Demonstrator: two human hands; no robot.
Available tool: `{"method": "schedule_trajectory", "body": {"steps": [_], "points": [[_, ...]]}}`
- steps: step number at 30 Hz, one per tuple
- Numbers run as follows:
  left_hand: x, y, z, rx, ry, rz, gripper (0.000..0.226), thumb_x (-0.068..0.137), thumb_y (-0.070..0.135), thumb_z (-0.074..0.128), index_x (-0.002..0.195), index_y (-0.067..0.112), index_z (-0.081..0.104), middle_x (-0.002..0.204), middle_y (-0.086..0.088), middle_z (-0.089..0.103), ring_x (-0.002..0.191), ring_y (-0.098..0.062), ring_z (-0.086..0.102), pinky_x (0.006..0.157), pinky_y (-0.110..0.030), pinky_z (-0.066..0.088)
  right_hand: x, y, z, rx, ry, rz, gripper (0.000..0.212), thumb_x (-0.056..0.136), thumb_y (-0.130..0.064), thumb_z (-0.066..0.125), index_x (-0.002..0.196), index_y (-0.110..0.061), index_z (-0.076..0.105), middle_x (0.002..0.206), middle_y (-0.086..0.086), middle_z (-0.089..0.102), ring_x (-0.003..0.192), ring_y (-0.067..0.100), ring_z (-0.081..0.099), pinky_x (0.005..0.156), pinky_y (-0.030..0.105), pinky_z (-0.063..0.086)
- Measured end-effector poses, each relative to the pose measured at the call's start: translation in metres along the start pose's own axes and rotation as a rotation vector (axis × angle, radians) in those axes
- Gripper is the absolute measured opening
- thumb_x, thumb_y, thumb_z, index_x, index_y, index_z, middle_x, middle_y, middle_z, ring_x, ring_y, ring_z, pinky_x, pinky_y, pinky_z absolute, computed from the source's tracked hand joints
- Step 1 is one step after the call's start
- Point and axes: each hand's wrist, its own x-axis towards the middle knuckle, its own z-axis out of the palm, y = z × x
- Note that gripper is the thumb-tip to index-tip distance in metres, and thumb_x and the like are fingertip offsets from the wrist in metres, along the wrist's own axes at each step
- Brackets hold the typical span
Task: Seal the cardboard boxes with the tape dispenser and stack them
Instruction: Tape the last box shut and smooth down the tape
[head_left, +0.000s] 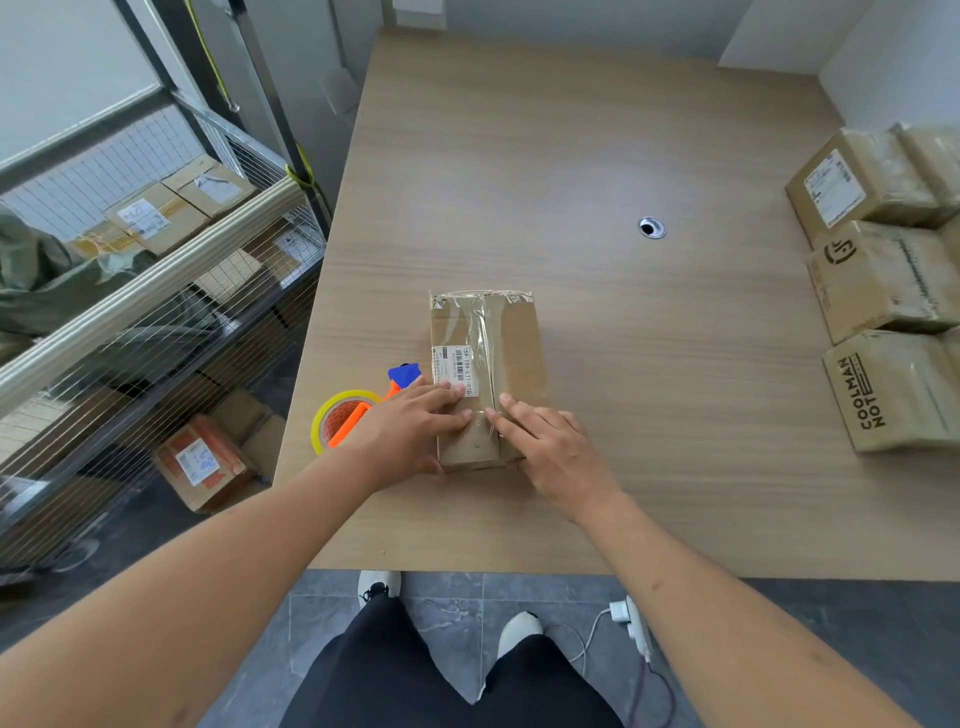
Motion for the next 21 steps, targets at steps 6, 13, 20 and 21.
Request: {"method": "schedule_trajectory", "body": {"steps": [6, 13, 20, 21], "points": [[0.001, 0.036, -0.007, 0.061, 0.021, -0.040, 0.083, 0.079, 0.050, 0.079, 0.149, 0.017, 0.048, 0.156, -0.007, 0.037, 0.145, -0.031, 0.035, 0.125, -0.043, 0.022, -0.008, -0.010, -0.001, 0.014, 0.061, 0.060, 0.098, 0.067, -0.027, 0.090, 0.152, -0.012, 0.045, 0.141, 0.001, 0.060, 0.118, 0.020, 0.062, 0.089, 0.036, 0.050], [0.008, 0.069, 0.004, -0.066, 0.120, -0.063, 0.070, 0.091, 0.050, 0.070, 0.148, 0.013, 0.051, 0.161, -0.005, 0.038, 0.152, -0.023, 0.030, 0.114, -0.035, 0.039, -0.018, 0.023, -0.028, 0.410, -0.131, 0.126, 0.103, 0.077, -0.050, 0.083, 0.160, -0.035, 0.024, 0.145, -0.005, 0.053, 0.126, 0.013, 0.050, 0.103, 0.031, 0.044], [0.019, 0.077, 0.019, -0.017, 0.080, -0.146, 0.074, 0.068, 0.044, 0.092, 0.133, 0.016, 0.067, 0.149, -0.006, 0.055, 0.139, -0.029, 0.051, 0.109, -0.044, 0.049, -0.031, 0.043, -0.002, 0.309, 0.016, -0.058, 0.060, 0.072, -0.015, 0.088, 0.129, -0.011, 0.069, 0.142, 0.004, 0.061, 0.129, 0.023, 0.057, 0.105, 0.040, 0.051], [0.020, 0.076, 0.023, -0.016, 0.090, -0.150, 0.074, 0.065, 0.041, 0.094, 0.130, 0.016, 0.069, 0.146, -0.007, 0.057, 0.136, -0.030, 0.053, 0.108, -0.045, 0.048, -0.032, 0.043, 0.002, 0.300, 0.053, -0.084, 0.054, 0.075, -0.014, 0.085, 0.127, -0.008, 0.070, 0.139, 0.007, 0.063, 0.126, 0.025, 0.059, 0.106, 0.038, 0.049]]}}
